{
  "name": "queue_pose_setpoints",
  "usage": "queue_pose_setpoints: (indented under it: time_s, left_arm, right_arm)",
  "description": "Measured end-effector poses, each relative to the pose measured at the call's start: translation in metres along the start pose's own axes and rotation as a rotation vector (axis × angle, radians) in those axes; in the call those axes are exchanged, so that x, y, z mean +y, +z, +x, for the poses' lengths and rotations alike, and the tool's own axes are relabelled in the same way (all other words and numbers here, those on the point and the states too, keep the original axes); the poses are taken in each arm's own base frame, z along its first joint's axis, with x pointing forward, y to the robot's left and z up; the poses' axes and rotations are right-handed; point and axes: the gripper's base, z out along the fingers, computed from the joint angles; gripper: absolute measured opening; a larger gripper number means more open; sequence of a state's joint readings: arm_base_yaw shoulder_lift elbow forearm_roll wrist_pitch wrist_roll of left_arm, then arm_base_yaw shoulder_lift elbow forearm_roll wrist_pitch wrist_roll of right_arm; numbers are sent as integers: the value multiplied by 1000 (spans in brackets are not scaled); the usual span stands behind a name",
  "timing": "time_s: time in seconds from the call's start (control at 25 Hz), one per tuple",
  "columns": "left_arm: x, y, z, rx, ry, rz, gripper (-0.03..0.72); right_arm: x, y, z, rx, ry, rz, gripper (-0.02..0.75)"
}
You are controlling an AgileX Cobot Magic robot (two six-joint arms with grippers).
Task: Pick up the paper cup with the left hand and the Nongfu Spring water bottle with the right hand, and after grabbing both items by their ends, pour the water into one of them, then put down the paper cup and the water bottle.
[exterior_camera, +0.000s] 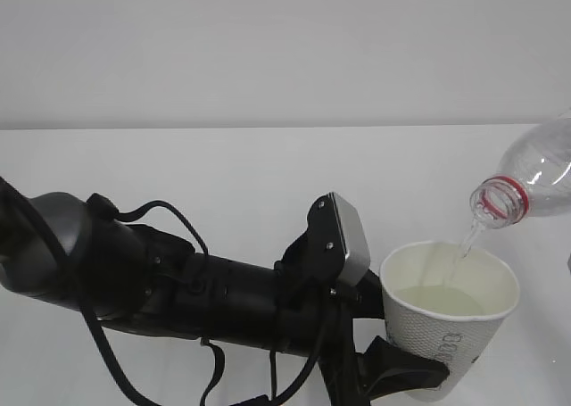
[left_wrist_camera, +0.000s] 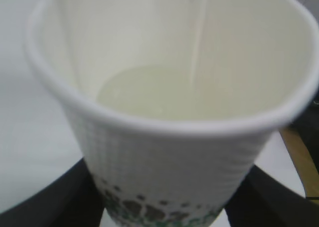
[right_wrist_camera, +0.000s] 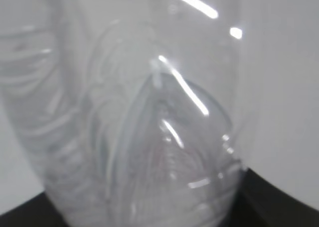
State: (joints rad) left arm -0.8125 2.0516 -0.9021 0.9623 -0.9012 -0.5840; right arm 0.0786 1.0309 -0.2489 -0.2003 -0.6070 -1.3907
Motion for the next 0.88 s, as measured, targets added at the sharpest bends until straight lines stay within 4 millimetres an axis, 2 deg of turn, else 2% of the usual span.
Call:
queue_pose_setpoints:
  time_s: [0.88]
  left_arm:
    - [0,0,0,2,0,-1,492]
  right_arm:
    - [0,0,0,0,0,1,421]
